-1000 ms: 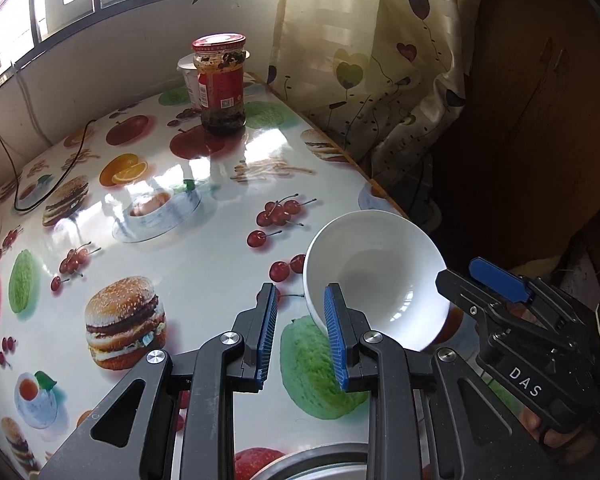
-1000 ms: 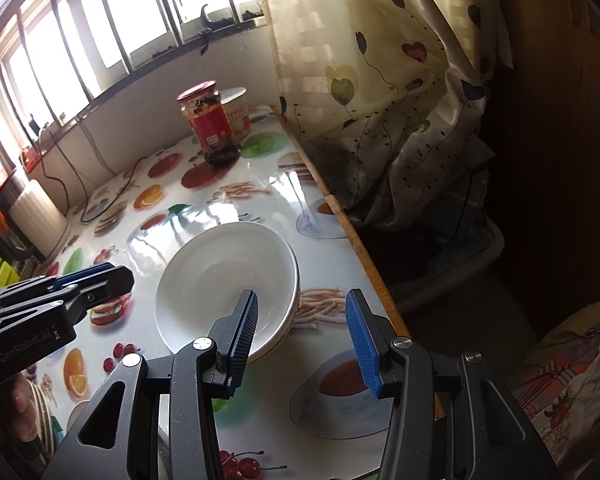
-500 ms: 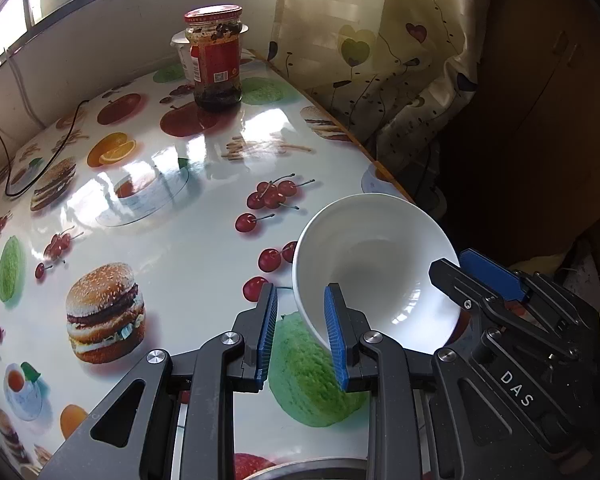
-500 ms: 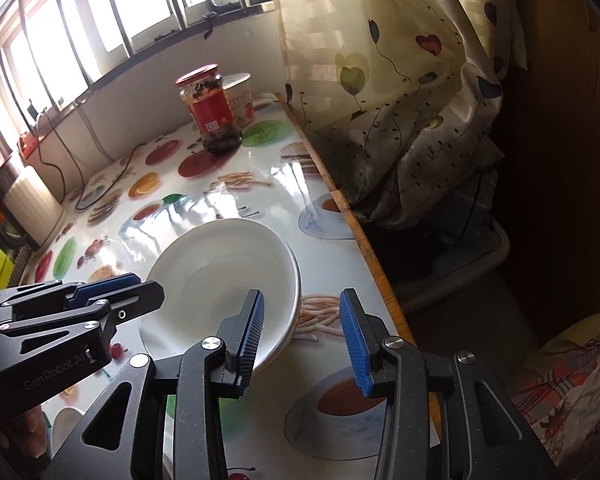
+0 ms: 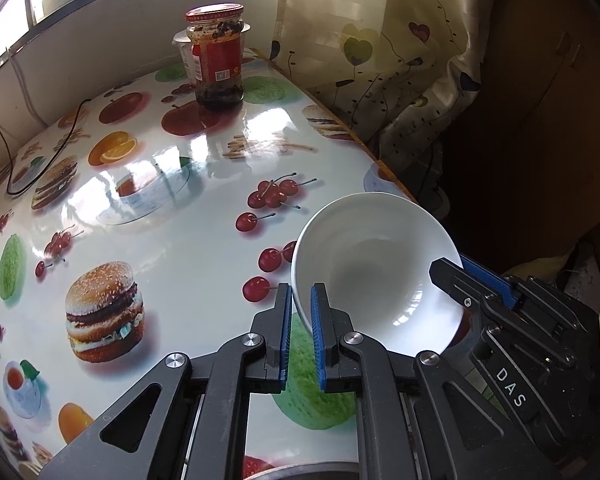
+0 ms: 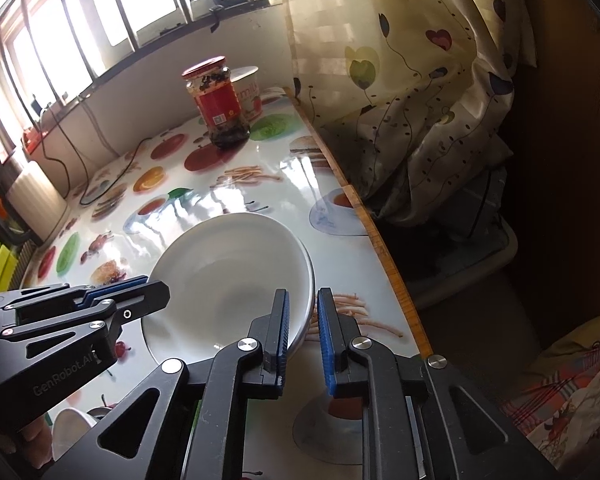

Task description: Organize plates and bowls

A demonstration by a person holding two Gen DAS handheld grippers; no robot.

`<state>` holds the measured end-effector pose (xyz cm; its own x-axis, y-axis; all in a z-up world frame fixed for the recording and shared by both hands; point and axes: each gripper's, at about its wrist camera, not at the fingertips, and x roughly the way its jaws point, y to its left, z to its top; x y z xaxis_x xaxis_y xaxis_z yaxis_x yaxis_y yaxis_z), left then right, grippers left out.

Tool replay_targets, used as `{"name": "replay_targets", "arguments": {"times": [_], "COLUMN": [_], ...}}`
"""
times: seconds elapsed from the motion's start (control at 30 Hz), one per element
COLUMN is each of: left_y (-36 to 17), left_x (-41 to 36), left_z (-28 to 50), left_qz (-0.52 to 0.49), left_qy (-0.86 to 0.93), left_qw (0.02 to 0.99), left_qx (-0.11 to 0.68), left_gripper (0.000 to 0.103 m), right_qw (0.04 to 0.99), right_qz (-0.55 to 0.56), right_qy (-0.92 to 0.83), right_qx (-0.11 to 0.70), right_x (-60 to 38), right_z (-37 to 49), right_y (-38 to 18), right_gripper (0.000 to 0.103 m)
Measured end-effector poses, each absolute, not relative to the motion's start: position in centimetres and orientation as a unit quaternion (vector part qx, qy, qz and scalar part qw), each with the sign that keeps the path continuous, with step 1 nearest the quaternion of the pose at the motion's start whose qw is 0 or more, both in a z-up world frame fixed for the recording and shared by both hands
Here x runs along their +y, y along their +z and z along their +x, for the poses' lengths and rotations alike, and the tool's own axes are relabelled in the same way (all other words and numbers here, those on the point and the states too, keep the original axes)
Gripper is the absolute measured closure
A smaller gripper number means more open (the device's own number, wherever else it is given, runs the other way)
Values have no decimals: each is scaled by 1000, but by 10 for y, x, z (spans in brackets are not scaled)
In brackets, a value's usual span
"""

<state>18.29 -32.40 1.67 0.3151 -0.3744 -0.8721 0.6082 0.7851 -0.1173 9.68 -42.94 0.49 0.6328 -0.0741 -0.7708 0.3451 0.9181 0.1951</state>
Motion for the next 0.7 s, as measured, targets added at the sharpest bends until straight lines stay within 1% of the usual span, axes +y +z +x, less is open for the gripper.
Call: {"name": "replay_targets", "arguments": {"times": [0.7], "left_y": [19], "left_x": [-322], "left_z": [178], "left_qz": [109], "left_qy": [-313], "left_qw": [806], "left_qx": [490], "left_gripper": [93], "right_qw": [889], "right_qz": [169], "right_qy": [-125], "right_qx": [406], "right_x": [-432], "right_z": [93], "right_y": [6], "right_gripper": [91]}}
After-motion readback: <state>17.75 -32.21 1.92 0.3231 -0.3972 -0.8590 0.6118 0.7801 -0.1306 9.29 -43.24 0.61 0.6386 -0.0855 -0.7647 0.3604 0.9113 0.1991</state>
